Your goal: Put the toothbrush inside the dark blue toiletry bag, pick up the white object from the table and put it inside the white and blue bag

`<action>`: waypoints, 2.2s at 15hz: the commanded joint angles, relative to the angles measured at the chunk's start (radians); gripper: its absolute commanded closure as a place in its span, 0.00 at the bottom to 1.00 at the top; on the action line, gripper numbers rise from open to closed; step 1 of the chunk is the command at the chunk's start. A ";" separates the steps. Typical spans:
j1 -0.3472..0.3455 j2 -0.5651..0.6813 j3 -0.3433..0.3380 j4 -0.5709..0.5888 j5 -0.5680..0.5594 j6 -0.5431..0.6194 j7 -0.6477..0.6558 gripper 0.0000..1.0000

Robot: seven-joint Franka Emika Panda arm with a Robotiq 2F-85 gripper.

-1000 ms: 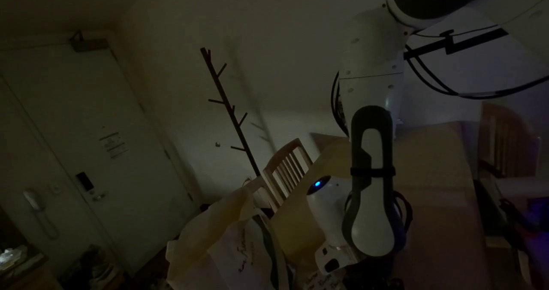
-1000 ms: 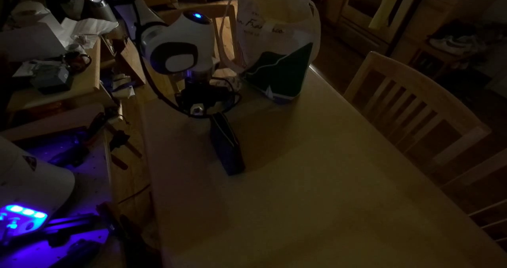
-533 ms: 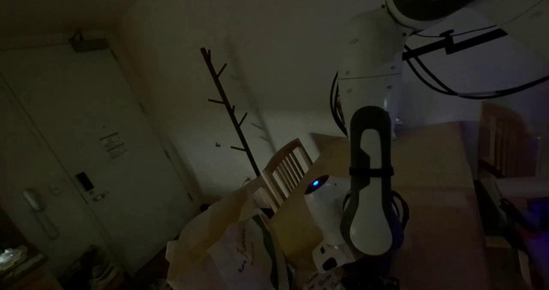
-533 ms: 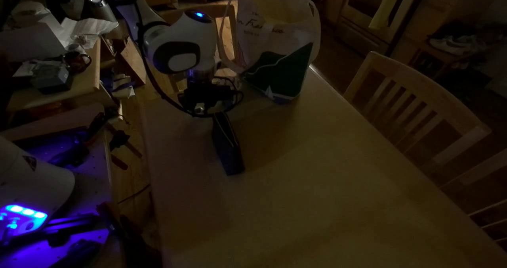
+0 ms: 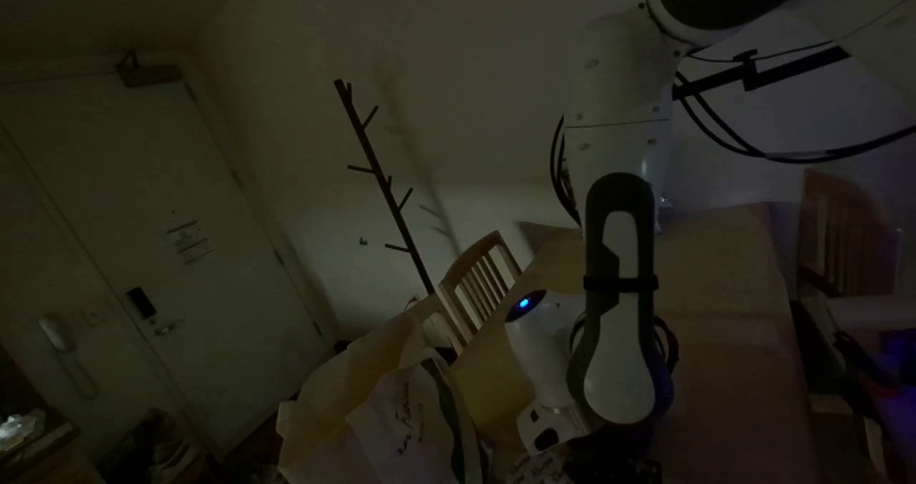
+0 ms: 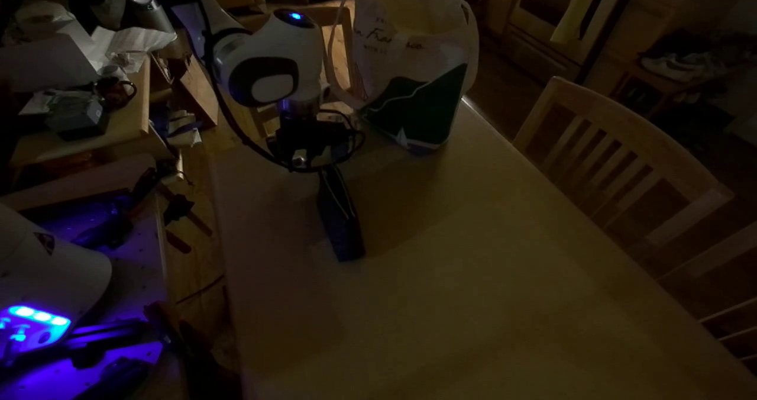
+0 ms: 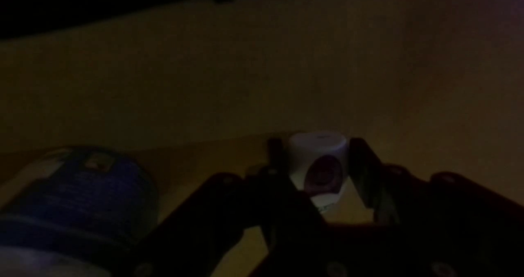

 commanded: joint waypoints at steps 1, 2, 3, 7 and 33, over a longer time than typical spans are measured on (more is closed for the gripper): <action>0.025 -0.080 0.000 -0.038 -0.059 0.022 0.020 0.83; 0.027 -0.095 0.004 -0.041 -0.068 0.020 0.015 0.83; 0.033 -0.111 0.003 -0.044 -0.076 0.017 0.016 0.83; 0.062 -0.182 -0.020 -0.060 -0.110 -0.006 0.036 0.83; 0.184 -0.479 -0.113 0.208 -0.951 -0.431 0.118 0.83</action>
